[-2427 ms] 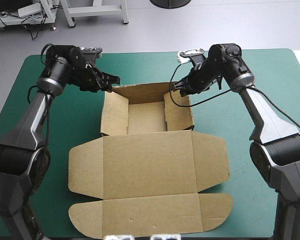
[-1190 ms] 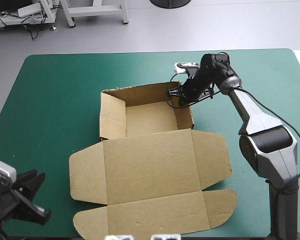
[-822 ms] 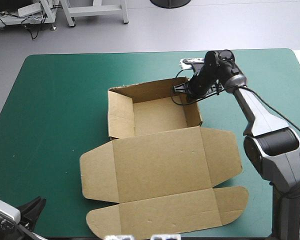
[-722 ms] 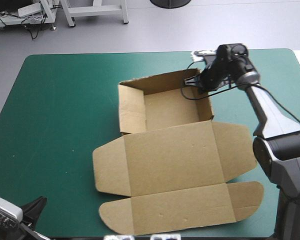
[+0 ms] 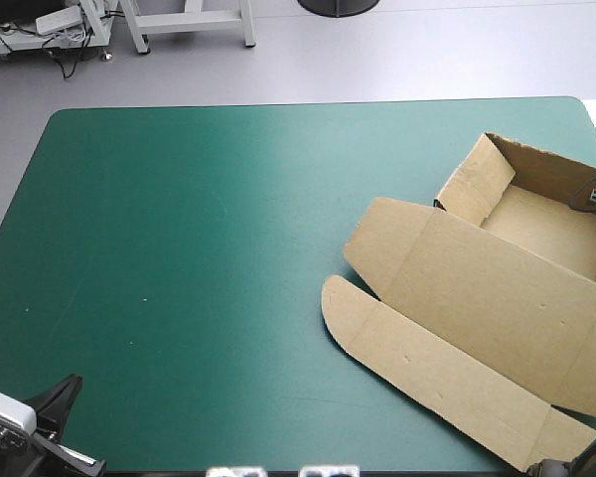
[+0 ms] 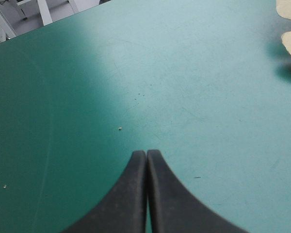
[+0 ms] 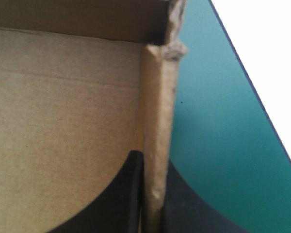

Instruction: Fold the box

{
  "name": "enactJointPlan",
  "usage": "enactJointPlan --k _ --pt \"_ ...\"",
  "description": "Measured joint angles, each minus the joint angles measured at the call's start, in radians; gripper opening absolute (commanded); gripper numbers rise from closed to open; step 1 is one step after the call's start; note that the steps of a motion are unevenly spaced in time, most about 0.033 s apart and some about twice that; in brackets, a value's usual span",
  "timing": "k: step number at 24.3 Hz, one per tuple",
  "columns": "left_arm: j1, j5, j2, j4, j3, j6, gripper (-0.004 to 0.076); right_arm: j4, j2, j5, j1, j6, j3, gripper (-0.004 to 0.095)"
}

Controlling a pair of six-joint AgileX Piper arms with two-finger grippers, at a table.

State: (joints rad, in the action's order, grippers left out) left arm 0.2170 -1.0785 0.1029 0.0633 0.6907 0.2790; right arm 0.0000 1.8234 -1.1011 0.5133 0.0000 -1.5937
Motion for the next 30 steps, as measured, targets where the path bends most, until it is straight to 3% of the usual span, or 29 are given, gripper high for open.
enactJointPlan --k 6,9,11,13,16,21,23,25,27,30 --pt "0.0 0.0 0.0 -0.001 0.0 0.0 -0.001 0.055 -0.016 0.195 0.006 -0.033 0.166 0.0019" --pt "0.0 0.0 0.0 -0.003 0.0 0.0 -0.001 0.064 -0.017 0.212 0.006 -0.134 0.175 0.0154" --pt "0.0 0.0 0.0 -0.003 0.0 0.0 -0.001 0.049 -0.015 0.214 0.005 -0.186 0.176 0.0318" --pt "0.0 0.0 0.0 -0.005 0.0 0.0 -0.001 0.017 -0.001 0.212 -0.006 -0.215 0.182 0.038" --pt "0.0 0.0 0.0 -0.005 0.0 0.0 -0.001 0.022 0.01 0.171 -0.009 -0.221 0.157 0.038" --pt "0.0 -0.004 0.0 -0.007 0.0 0.0 -0.001 0.034 0.024 0.009 -0.012 -0.225 0.022 0.0379" --pt "0.0 -0.004 0.0 -0.007 0.0 0.0 -0.001 0.025 0.016 -0.106 -0.015 -0.21 -0.164 0.0378" --pt "0.0 -0.004 0.0 -0.011 0.0 0.0 -0.001 0.025 -0.029 -0.124 -0.015 -0.151 -0.258 0.0375" --pt "0.0 -0.004 0.0 -0.015 0.0 0.0 -0.001 0.034 -0.103 -0.137 -0.015 -0.132 -0.315 0.0293" --pt "0.0 -0.004 0.0 -0.017 -0.007 0.0 -0.001 0.12 -0.242 -0.147 -0.015 -0.127 -0.328 0.0011"
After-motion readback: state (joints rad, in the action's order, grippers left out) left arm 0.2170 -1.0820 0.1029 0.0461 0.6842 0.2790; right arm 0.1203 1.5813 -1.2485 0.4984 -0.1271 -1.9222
